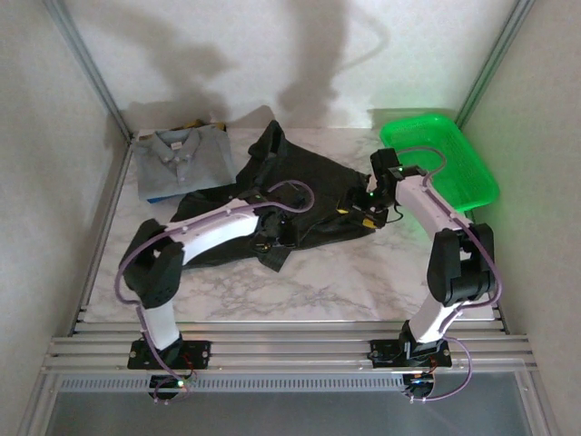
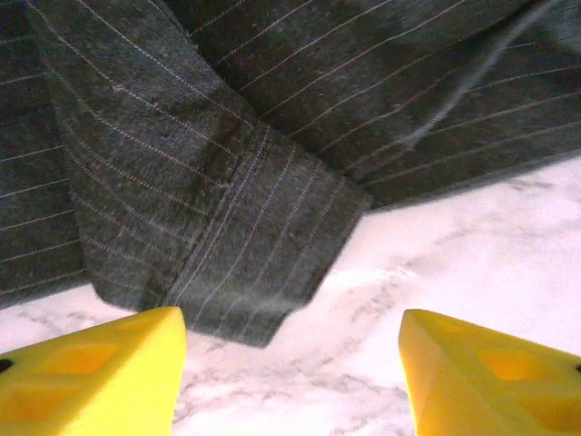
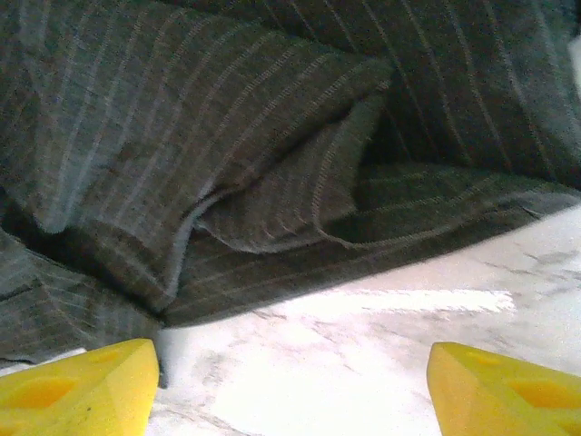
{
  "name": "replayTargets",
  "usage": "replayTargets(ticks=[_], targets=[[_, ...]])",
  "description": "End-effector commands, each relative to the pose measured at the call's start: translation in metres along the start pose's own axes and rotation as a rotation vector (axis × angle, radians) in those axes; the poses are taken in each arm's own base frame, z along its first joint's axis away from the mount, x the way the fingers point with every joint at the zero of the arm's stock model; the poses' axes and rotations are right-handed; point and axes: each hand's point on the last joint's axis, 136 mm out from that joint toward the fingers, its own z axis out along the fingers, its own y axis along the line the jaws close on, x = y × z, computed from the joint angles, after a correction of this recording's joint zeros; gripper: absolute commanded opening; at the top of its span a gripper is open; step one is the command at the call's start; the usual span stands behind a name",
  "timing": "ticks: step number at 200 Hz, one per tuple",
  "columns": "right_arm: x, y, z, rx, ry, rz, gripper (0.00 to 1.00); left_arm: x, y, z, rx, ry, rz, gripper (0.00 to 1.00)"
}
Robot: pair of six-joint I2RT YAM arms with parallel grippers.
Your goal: Fold and stack the long sleeve shirts
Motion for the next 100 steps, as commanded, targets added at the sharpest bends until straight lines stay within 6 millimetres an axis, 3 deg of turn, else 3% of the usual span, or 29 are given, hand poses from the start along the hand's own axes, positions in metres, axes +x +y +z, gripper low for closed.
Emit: replayTargets(ticks=[1, 68, 100], targets=[[-0.019, 0.025, 0.006, -0.087, -0.009, 0.016, 0.73, 0.003, 0.013, 0.008, -0.106, 0.053, 0.065, 0.53], [-0.038, 0.037, 0.035, -0.127, 0.032, 0.057, 0.63, -0.009, 0.013, 0.042, -0.22, 0.063, 0.116, 0.56], [-0.038, 0.036, 0.048, -0.132, 0.047, 0.075, 0.62, 0.002, 0.01, 0.053, -0.256, 0.081, 0.152, 0.58]])
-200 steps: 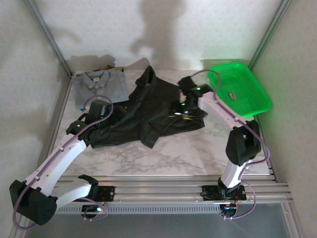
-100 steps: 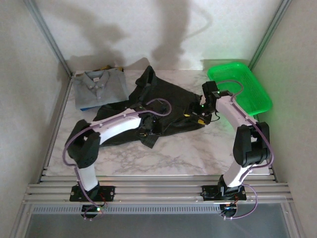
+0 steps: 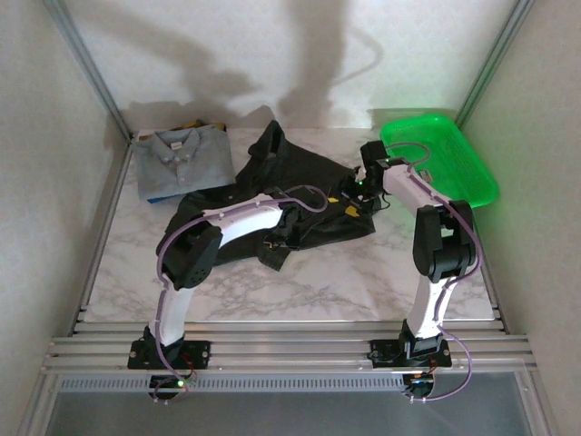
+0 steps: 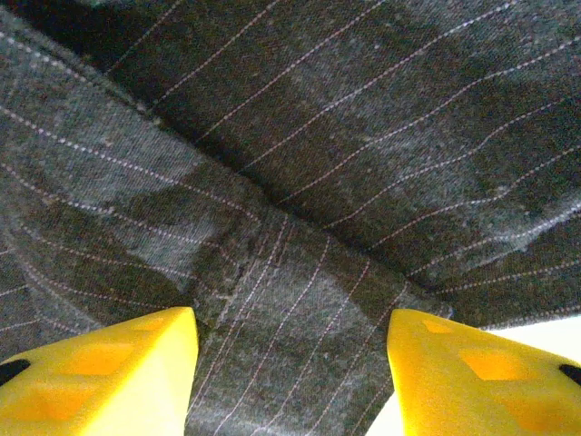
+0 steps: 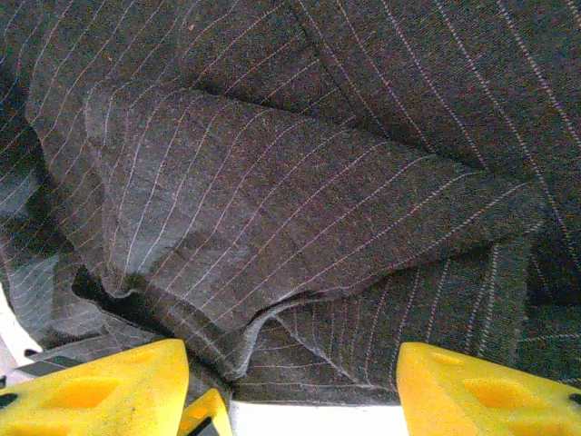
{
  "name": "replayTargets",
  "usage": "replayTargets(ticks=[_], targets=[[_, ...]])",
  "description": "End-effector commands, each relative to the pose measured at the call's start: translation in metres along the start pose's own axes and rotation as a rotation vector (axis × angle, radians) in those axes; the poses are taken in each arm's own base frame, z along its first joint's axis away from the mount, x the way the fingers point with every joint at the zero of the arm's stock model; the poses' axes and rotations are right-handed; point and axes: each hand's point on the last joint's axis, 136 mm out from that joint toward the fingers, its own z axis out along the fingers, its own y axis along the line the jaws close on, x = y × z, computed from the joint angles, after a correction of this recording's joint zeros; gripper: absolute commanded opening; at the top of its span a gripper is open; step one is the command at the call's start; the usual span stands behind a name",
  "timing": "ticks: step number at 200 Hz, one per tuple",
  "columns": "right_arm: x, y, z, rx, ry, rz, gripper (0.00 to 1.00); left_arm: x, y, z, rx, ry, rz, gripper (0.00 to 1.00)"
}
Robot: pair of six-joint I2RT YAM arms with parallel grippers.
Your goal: Fold and stack the long sleeve shirts
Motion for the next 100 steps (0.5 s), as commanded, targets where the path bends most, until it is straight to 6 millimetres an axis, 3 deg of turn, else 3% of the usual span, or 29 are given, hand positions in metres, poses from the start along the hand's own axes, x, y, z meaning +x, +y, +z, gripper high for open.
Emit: replayTargets(ticks=[1, 18, 41, 68, 81, 100], targets=[[-0.003, 0.009, 0.007, -0.031, 0.011, 0.015, 0.62, 0.011, 0.005, 0.006, -0.083, 0.021, 0.057, 0.58], [-0.006, 0.009, 0.014, -0.033, 0.015, 0.025, 0.61, 0.018, 0.003, 0.011, -0.087, 0.029, 0.062, 0.54], [-0.01, 0.015, 0.024, -0.04, 0.018, 0.03, 0.58, 0.02, 0.002, 0.012, -0.082, 0.025, 0.056, 0.32], [-0.008, 0.015, 0.046, 0.002, 0.055, 0.054, 0.44, 0.007, 0.004, -0.006, -0.037, -0.028, -0.008, 0.14], [-0.005, 0.003, 0.056, 0.083, 0.064, 0.072, 0.37, 0.004, 0.002, -0.015, 0.014, -0.05, -0.049, 0.05], [0.0, -0.019, 0.064, 0.185, 0.069, 0.088, 0.3, 0.003, 0.008, -0.028, 0.039, -0.079, -0.087, 0.05]])
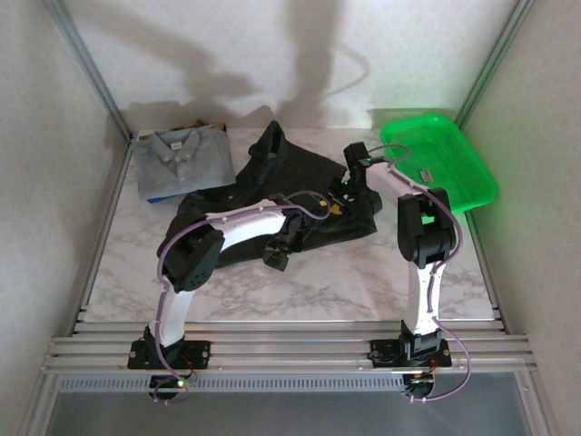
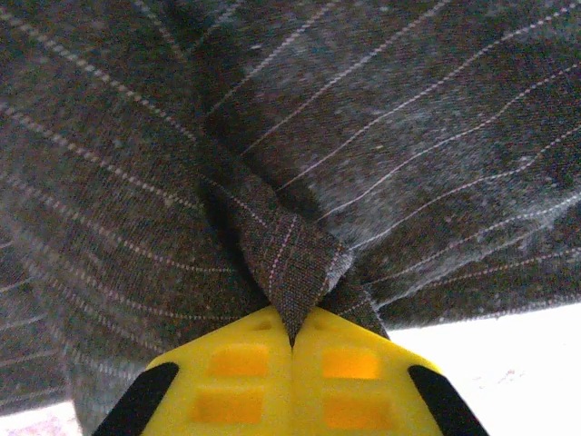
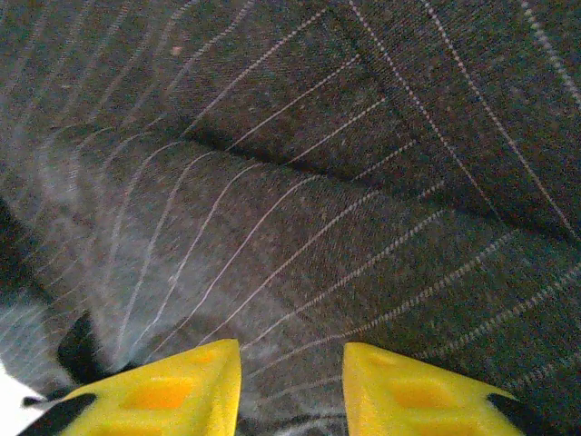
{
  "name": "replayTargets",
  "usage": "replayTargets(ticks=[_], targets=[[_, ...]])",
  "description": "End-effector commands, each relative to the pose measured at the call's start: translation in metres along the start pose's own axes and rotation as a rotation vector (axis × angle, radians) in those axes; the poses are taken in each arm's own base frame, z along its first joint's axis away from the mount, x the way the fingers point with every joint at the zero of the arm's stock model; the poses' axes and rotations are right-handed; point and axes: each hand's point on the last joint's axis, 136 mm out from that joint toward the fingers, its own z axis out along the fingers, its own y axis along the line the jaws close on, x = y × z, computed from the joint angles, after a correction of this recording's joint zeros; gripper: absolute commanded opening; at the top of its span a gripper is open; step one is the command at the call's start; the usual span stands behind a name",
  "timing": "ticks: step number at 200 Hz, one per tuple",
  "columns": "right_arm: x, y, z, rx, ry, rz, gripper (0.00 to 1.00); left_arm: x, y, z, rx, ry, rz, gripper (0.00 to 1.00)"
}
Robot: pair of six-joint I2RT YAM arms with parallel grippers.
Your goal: Fold and stack the long sleeve shirts
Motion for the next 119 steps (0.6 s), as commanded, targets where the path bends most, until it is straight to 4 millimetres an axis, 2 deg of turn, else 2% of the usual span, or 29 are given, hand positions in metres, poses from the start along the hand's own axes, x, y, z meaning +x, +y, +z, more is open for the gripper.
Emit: replayTargets(ticks=[1, 41, 72, 89, 96, 108, 119], targets=[[0.006, -0.027, 0.01, 0.143, 0.016, 0.045, 0.29, -0.007, 0.008, -0.027, 0.05, -0.057, -0.079, 0.05], [0.014, -0.047, 0.017, 0.203, 0.023, 0.048, 0.27, 0.001, 0.03, -0.042, 0.156, -0.104, -0.211, 0.05], [0.018, -0.054, 0.02, 0.226, 0.034, 0.046, 0.26, 0.003, 0.068, -0.055, 0.184, -0.169, -0.348, 0.13], [0.021, -0.055, 0.021, 0.229, 0.038, 0.04, 0.26, 0.007, 0.098, -0.059, 0.197, -0.21, -0.468, 0.21], [0.021, -0.055, 0.02, 0.229, 0.04, 0.037, 0.26, 0.014, 0.113, -0.057, 0.189, -0.217, -0.529, 0.28], [0.024, -0.053, 0.02, 0.226, 0.045, 0.031, 0.26, 0.023, 0.134, -0.058, 0.209, -0.243, -0.62, 0.34], [0.025, -0.051, 0.019, 0.219, 0.048, 0.029, 0.26, 0.033, 0.147, -0.06, 0.24, -0.264, -0.7, 0.47]])
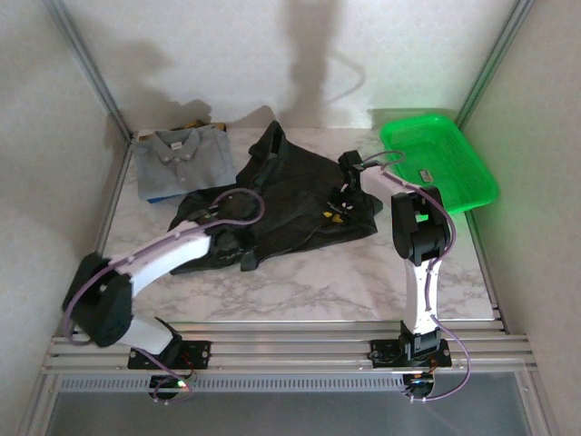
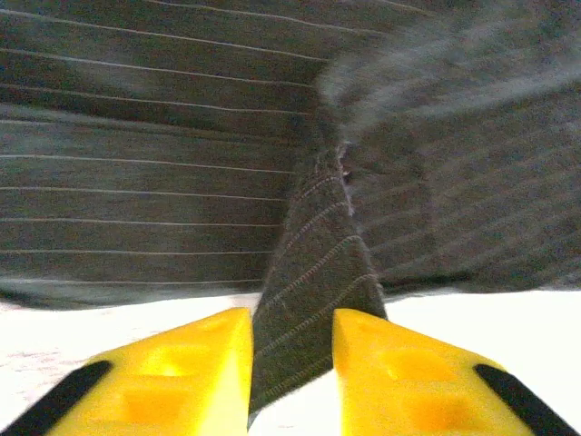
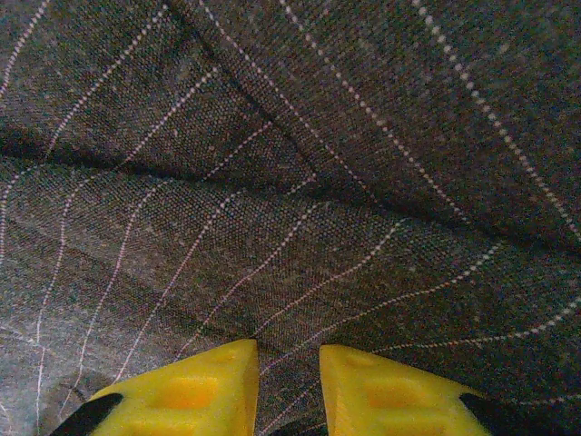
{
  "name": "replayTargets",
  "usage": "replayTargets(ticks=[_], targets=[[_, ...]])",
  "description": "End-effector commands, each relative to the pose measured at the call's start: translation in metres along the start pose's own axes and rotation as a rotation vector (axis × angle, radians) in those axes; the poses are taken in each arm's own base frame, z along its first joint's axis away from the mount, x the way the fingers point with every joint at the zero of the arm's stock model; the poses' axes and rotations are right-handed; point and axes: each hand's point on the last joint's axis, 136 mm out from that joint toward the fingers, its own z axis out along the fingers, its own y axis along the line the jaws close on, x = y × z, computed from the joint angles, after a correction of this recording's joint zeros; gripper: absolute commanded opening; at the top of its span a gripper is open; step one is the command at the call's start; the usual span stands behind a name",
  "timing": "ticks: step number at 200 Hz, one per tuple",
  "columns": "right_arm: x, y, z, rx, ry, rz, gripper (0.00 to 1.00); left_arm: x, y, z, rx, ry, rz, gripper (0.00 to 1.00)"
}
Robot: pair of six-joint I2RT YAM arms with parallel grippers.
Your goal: Fold and stack the long sleeve shirts
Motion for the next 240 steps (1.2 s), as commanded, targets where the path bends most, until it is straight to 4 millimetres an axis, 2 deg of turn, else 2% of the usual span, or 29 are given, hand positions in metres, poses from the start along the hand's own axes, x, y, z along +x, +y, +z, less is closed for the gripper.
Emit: replayTargets(ticks=[1, 21, 39, 57, 72, 99, 108, 123, 139, 165, 203, 217, 240], targets=[[0.017, -0.018, 0.005, 0.074, 0.041, 0.003, 0.26, -0.005, 0.03, -0.011, 0.037, -0.071, -0.21, 0.49], [0.021, -0.012, 0.0, 0.046, 0.049, 0.003, 0.31, 0.005, 0.05, -0.021, 0.08, -0.094, -0.326, 0.64], [0.025, 0.001, -0.01, 0.004, 0.042, -0.013, 0.39, 0.013, 0.048, -0.029, 0.17, -0.077, -0.386, 0.78], [0.027, 0.013, -0.026, -0.029, 0.028, -0.054, 0.48, 0.025, 0.049, -0.027, 0.194, -0.031, -0.405, 0.8], [0.03, 0.022, -0.042, -0.052, 0.015, -0.103, 0.54, 0.028, 0.053, -0.023, 0.184, -0.026, -0.402, 0.81], [0.041, 0.039, -0.075, -0.123, -0.023, -0.236, 0.64, 0.024, 0.024, -0.016, 0.257, 0.018, -0.358, 0.81], [0.045, 0.042, -0.088, -0.135, -0.054, -0.277, 0.68, 0.026, 0.027, -0.008, 0.194, 0.045, -0.331, 0.81], [0.051, 0.044, -0.109, -0.157, -0.103, -0.34, 0.73, 0.028, 0.035, 0.003, 0.088, 0.068, -0.279, 0.8], [0.058, 0.044, -0.13, -0.173, -0.153, -0.394, 0.76, 0.031, 0.032, 0.01, 0.081, 0.098, -0.266, 0.78], [0.066, 0.043, -0.159, -0.183, -0.23, -0.448, 0.8, 0.044, 0.039, 0.027, 0.027, 0.154, -0.247, 0.76], [0.076, 0.043, -0.181, -0.238, -0.321, -0.48, 0.88, 0.041, 0.012, 0.04, 0.082, 0.171, -0.215, 0.7], [0.078, 0.042, -0.184, -0.258, -0.346, -0.482, 0.89, 0.04, 0.006, 0.042, 0.082, 0.181, -0.18, 0.62], [0.083, 0.036, -0.183, -0.255, -0.356, -0.477, 0.92, 0.036, 0.004, 0.042, 0.08, 0.172, -0.171, 0.37]])
